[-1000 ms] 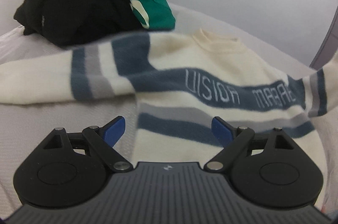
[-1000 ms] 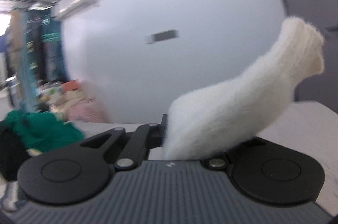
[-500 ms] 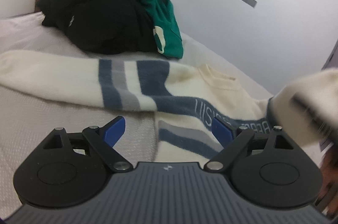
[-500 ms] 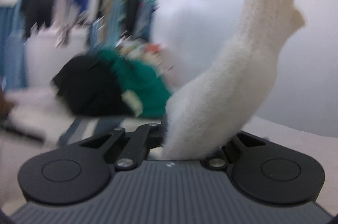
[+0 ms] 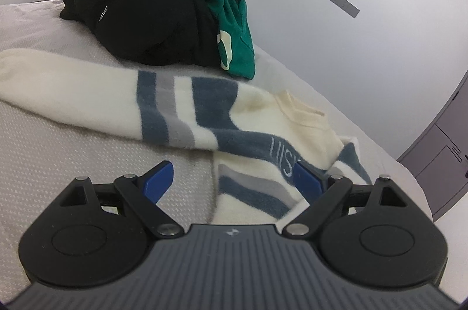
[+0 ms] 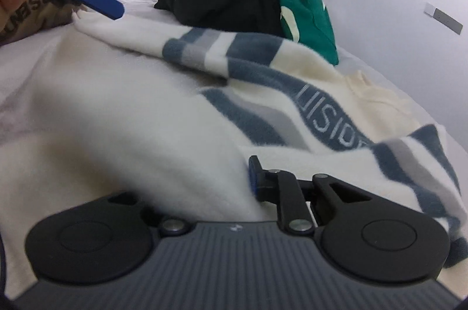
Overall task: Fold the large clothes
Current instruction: 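Lift the sleeve and lay it across the sweater body, then open the right tool, then move the left tool to the other sleeve cuff and close on it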
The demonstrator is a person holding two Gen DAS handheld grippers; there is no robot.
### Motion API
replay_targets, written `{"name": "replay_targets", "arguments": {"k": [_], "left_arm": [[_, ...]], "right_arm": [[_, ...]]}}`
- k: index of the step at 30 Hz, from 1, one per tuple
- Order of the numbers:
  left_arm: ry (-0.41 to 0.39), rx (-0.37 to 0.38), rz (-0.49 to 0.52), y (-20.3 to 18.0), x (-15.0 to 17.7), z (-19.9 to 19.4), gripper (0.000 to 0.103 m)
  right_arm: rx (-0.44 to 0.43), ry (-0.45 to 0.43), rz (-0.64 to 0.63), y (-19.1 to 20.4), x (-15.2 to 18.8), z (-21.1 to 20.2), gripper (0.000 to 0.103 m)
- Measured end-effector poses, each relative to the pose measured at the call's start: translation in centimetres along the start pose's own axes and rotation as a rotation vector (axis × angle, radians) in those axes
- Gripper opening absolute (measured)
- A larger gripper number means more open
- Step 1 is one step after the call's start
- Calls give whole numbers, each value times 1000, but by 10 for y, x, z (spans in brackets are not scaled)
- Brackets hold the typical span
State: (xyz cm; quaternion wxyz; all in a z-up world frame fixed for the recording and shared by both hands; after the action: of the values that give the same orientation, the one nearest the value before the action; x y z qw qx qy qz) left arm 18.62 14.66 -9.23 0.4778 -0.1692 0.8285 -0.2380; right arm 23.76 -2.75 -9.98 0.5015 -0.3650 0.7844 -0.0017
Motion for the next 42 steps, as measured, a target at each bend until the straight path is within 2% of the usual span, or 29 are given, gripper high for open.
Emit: {"name": "replay_targets", "arguments": {"k": [3,5,6,8,10,14,19,22,24,25,26,27,29,32,34,39,42], "left_arm": [[1,0,-17,4,-1,2,91],[-5,2,-21,5,-1,1,91],[-8,3,-23,5,-1,0,91],[-12,13,-23,4,-1,-1,91],[-14,33,-15,-1,0,-3,91],[2,69,-1,-12,7,-1,91],[58,123,30,-34,25,5,89],[88,145,74,-50,39,9,79],[134,146,106,-59,52,17,66],[161,146,119,-62,59,21,63],[192,145,132,-65,67,27,54],[226,138,151,-67,75,34,49],[269,108,185,-68,89,45,45],[338,33,214,-62,105,62,45],[382,-22,213,-54,115,72,45],[378,-52,196,-49,118,72,45],[362,-38,197,-52,115,68,46]], "right_arm": [[-27,26,27,7,-11,7,28],[-51,43,55,9,-4,-1,49],[-61,51,72,8,-3,-5,54],[-103,68,119,9,3,-13,75],[-167,90,164,14,9,-24,80],[-206,82,179,13,11,-48,80],[-223,79,242,-1,15,-72,80],[-184,118,319,-23,22,-69,80],[-148,148,378,-39,27,-60,80],[-129,163,416,-49,30,-55,80],[-118,176,454,-56,33,-50,79],[-109,184,485,-63,35,-46,79],[-74,174,519,-76,36,-40,77],[-44,152,531,-84,34,-31,67],[-43,153,540,-85,35,-22,64],[-25,212,551,-83,48,8,63],[-12,269,516,-73,56,24,63]]}}
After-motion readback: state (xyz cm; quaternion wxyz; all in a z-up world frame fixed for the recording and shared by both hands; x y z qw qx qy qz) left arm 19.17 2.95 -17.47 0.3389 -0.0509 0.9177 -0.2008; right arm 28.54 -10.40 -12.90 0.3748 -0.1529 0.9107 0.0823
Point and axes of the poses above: each gripper's, at about its wrist camera, not at the fingertips, and z roughly the way its jaws point, y to its left, x to its underside, the point moved 8 cm from there along z, roughly the way its jaws point, and after that the axes turned 8 degrees about x, right-handed, at the moved point
